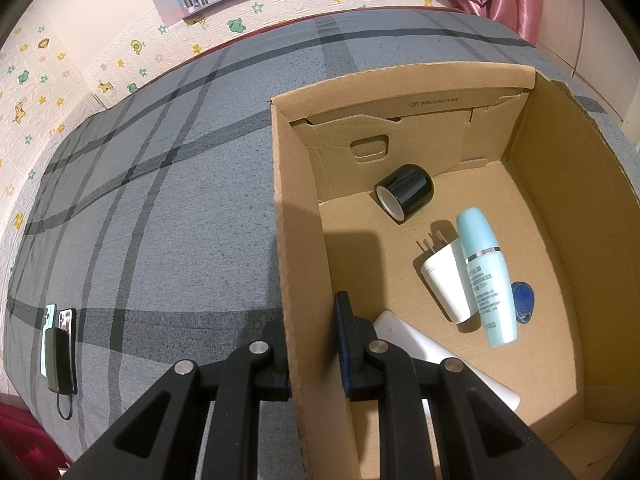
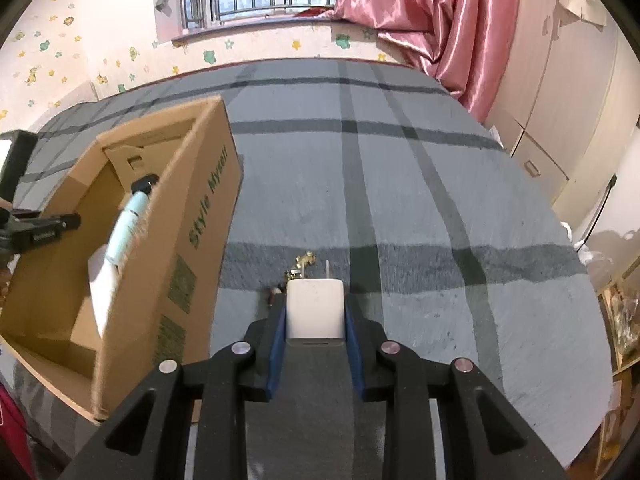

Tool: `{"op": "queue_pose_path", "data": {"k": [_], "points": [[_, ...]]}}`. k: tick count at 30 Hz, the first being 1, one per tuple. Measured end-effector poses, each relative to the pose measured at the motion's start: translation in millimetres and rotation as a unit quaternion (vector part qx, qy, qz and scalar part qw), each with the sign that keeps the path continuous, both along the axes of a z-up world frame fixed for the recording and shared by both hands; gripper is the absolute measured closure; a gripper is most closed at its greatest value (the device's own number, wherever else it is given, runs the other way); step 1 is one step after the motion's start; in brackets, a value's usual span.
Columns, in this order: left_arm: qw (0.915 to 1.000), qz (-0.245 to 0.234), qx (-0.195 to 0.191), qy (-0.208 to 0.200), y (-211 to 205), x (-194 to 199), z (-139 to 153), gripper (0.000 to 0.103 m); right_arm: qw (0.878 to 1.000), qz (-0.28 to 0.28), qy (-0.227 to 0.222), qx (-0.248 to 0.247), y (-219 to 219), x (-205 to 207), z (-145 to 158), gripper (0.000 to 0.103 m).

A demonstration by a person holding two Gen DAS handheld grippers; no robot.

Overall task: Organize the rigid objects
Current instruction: 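Lift the padlock with keys using the right tool toward the box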

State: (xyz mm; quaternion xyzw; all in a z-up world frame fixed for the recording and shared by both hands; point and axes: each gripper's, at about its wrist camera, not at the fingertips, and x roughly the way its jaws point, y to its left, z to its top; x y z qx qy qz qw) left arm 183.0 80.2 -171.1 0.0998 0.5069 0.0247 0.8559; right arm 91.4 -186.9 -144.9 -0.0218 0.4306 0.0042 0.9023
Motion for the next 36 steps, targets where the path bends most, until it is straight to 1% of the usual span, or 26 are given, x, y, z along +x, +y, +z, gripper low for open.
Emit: {"op": "queue_pose_path", "data": {"k": [10, 17, 30, 36], "points": [[1.0, 0.001, -0.003, 0.0, 0.8, 0.5, 0.8, 0.086, 0.999, 0.017, -0.026, -0.007, 17.3, 1.8, 30.0, 0.075], [1.0, 0.001, -0.004, 0.0, 0.6, 0.5, 1.2, 0.086, 0.999, 0.033, -0.039, -0.012, 33.4, 6.7, 45.6, 0.075], [1.0, 0.001, -0.009, 0.0, 3.4, 0.9, -0.2, 0.086, 0.996, 0.068, -0.057, -0.015, 73.7, 21.5, 64.6, 0.075], [0.9999, 0.001, -0.011, 0.0, 4.1, 0.9, -0.2, 0.086, 0.995, 0.086, -0.057, -0.014, 94.9, 30.5, 65.6, 0.075]]}}
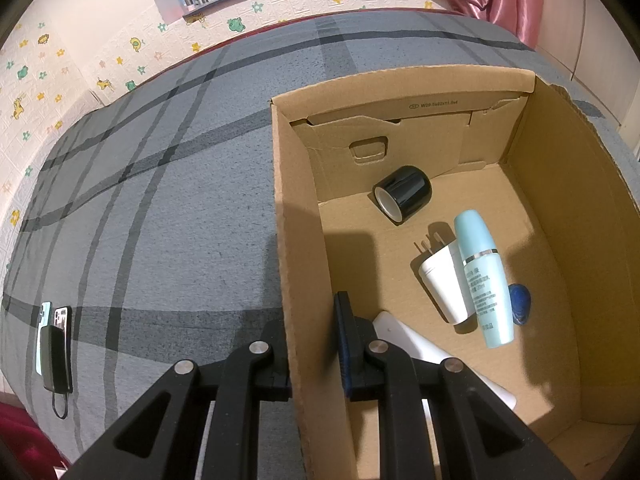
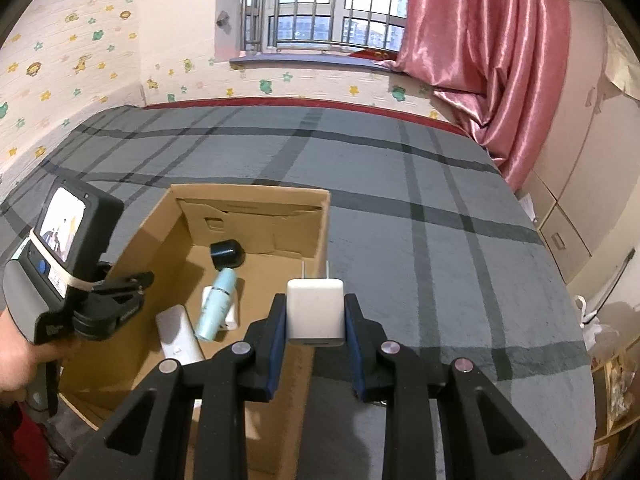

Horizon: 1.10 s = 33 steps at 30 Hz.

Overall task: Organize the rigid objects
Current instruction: 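Lift the padlock with keys using the right tool toward the box, then lower the padlock into the box and open the right tool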

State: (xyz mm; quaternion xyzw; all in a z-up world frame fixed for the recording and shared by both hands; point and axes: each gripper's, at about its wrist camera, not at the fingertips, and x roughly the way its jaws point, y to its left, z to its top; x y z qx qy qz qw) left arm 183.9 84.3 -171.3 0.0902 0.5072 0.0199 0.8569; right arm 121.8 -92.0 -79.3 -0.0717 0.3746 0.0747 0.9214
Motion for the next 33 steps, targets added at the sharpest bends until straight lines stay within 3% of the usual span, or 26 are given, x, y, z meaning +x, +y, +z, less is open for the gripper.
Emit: {"op": "queue_pose_path", "data": {"k": [11, 19, 33], "points": [[1.0, 0.0, -0.001, 0.0, 0.9, 0.0, -0.3, 0.086, 0.999, 0.031, 0.017, -0.005, 38.0, 18.2, -11.2, 0.075], [1.0, 0.0, 0.0, 0.0, 0.7, 0.0, -0.5, 0.086, 0.998, 0.042, 0.053, -0.001, 59.0, 40.9, -27.5, 0.075], [1.0, 0.0, -0.003, 0.0, 1.4, -0.2, -0.4, 0.086, 0.985, 0.039, 0.169, 0.009, 74.1, 82.5, -79.1, 0.074]]}}
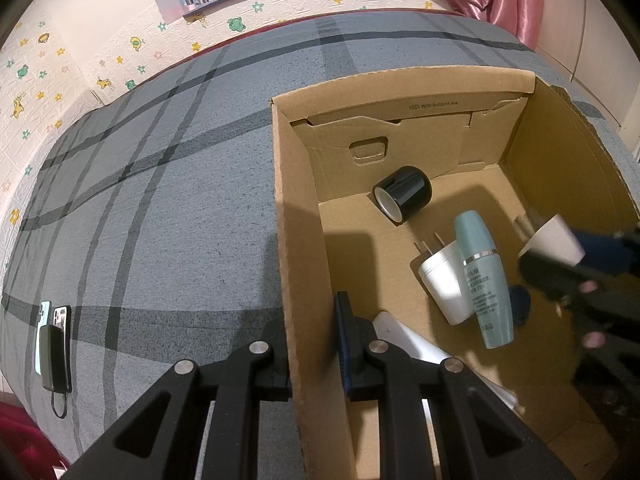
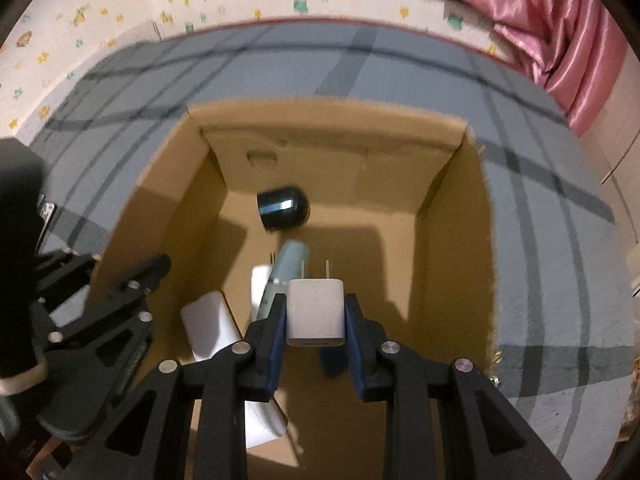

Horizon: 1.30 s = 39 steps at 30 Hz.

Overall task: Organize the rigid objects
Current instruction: 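Lower the padlock into the box and open the right tool, then move the right tool out of the box over the bunch of keys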

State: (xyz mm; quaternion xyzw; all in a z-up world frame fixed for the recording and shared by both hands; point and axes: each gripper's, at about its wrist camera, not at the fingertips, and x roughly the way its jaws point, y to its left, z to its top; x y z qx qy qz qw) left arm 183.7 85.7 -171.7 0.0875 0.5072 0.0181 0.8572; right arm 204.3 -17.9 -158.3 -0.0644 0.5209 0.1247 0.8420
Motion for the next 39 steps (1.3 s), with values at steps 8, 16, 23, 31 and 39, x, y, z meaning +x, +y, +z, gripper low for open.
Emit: {"op": "queue_pose_path", "data": {"k": [8, 16, 23, 31, 39], "points": [[1.0, 0.0, 0.002, 0.0, -0.8, -0.4, 0.0, 0.086, 0.999, -0.003, 0.054, 0.002, 3.6, 10.0, -17.0, 0.074], [1.0, 0.0, 0.0, -0.002, 0.2, -0.9, 0.1, 0.086, 0.999, -0.001, 0.047, -0.005, 3.3, 8.0, -14.4, 0.074], [1.0, 0.0, 0.002, -0.001, 0.3, -0.7, 0.4, 0.086, 1.0, -0.001, 0.026, -0.005, 1.4, 3.6, -7.3, 0.058], [1.0, 0.0, -0.002, 0.0, 1.3, -0.4, 0.4, 0.086, 1.0, -0.003, 0.011, 0.002, -3.3, -2.1, 1.6, 0.057], [1.0, 0.0, -0.002, -0.001, 2.1, -0.4, -0.1, 0.086, 1.0, -0.007, -0.016, 0.008, -7.0, -12.8, 23.9, 0.049]]}}
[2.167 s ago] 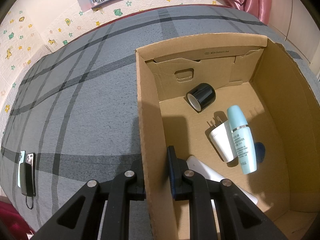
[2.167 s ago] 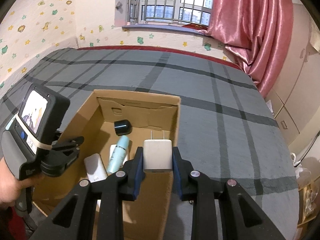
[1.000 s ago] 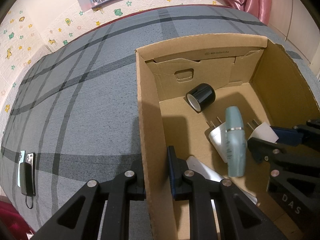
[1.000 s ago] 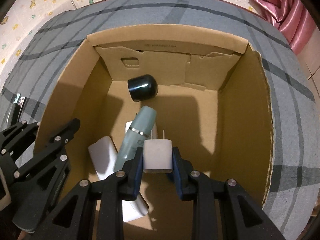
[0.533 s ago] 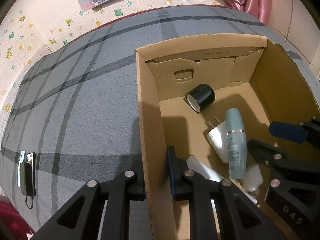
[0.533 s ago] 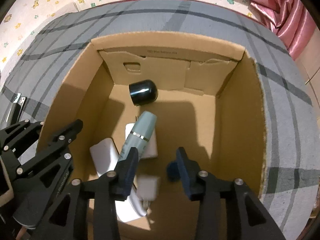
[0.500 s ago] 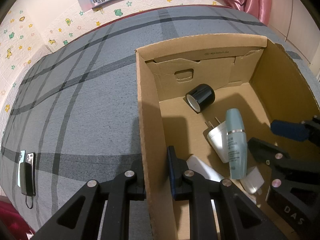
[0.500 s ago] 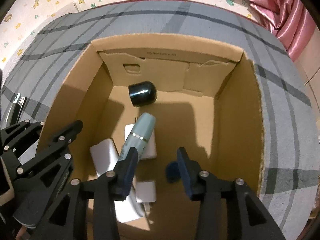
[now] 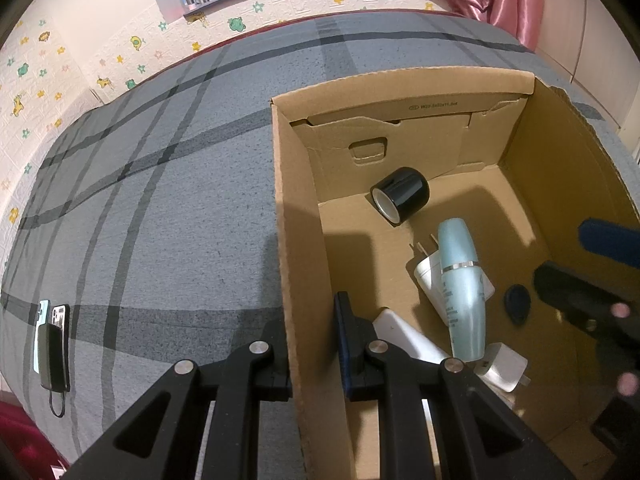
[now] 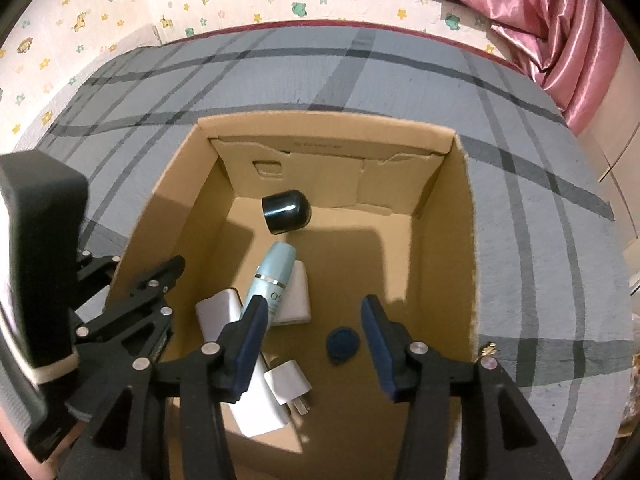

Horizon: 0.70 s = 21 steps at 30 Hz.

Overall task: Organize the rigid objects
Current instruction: 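Move the right tool out of the box over the bunch of keys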

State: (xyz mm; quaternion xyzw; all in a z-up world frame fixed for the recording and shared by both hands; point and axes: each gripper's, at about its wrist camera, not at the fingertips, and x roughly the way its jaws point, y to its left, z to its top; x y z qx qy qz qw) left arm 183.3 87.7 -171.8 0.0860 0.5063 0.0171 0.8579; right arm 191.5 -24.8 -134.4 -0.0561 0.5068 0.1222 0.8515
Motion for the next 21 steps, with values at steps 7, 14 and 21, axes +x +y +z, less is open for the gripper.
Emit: {"op": "queue_pose_path", "data": {"k": [7, 14, 21], "points": [[1.0, 0.0, -0.001, 0.0, 0.6, -0.3, -0.6, 0.086, 1.0, -0.01, -0.028, 0.004, -13.0, -10.3, 22.9, 0.026], [1.0, 0.0, -0.003, -0.001, 0.9, -0.2, -0.8, 0.086, 0.997, -0.015, -0.07, 0.003, -28.9, -20.3, 46.5, 0.003], [1.0, -0.001, -0.004, -0.001, 1.8, -0.5, -1.4, 0.086, 0.995, -0.029, -0.097, -0.006, -54.3, -28.6, 58.9, 0.002]]}}
